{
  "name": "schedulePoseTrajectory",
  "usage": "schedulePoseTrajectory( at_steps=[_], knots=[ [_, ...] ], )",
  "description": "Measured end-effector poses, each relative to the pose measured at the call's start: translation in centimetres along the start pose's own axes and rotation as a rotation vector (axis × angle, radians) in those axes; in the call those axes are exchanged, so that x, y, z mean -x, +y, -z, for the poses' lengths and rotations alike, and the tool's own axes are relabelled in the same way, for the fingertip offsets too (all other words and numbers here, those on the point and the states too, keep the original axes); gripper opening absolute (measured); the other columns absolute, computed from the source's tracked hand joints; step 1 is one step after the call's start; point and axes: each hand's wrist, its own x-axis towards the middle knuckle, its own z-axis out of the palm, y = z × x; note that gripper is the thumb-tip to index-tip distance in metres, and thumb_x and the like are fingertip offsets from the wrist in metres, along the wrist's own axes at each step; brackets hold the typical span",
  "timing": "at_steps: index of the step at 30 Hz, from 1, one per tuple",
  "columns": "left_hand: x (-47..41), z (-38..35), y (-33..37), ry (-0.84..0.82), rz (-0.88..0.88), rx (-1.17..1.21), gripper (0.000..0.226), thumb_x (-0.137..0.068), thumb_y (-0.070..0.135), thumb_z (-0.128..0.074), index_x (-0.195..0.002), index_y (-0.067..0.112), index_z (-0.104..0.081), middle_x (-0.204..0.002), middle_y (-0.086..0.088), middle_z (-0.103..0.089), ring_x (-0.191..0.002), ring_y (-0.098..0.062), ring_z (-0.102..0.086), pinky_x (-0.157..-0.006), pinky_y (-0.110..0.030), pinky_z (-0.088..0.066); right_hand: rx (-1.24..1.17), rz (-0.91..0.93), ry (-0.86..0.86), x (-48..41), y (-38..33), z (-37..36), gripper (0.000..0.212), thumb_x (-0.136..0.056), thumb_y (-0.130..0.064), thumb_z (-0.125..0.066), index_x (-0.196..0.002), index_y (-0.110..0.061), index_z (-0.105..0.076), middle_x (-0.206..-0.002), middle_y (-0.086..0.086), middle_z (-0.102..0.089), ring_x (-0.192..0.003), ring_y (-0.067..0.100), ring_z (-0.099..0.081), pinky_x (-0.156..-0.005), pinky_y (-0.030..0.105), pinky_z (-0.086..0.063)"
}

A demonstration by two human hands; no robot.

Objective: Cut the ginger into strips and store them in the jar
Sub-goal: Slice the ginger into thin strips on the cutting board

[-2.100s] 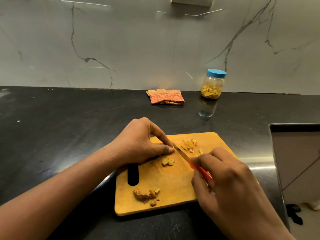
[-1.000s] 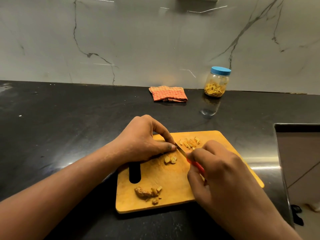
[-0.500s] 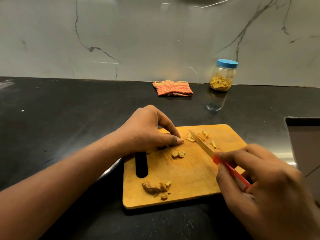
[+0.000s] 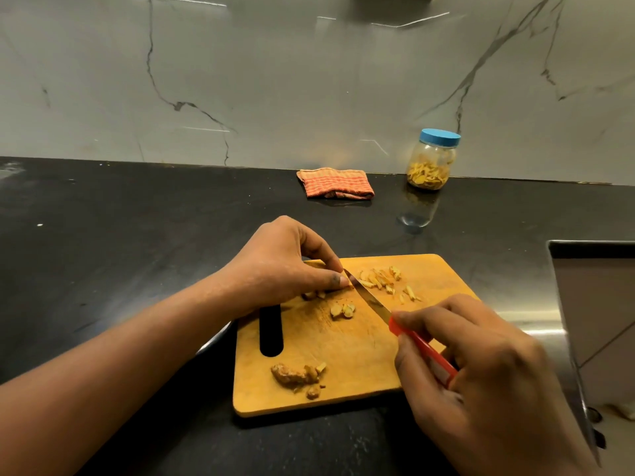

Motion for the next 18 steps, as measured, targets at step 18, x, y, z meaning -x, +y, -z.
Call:
schedulePoseTrajectory(
  at_steps=[18],
  knots=[
    [-0.1,-0.1,0.1,-0.026,0.022,-0.054,0.005,-0.078,0.027,-0.081,-0.082,0.024,-0.081,-0.094,0.013,-0.072,-0.096,-0.007,-0.065,-0.092,-0.036,-0.057,-0.004,-0.034,-0.015,-1.1,-0.1,0.6,0.019,-0.069,-0.028,-0.064,-0.085,-0.022,-0.074,-0.074,-0.011,-0.062,-0.057,0.005,-0.056,-0.052,0.005,-0.043]
  ],
)
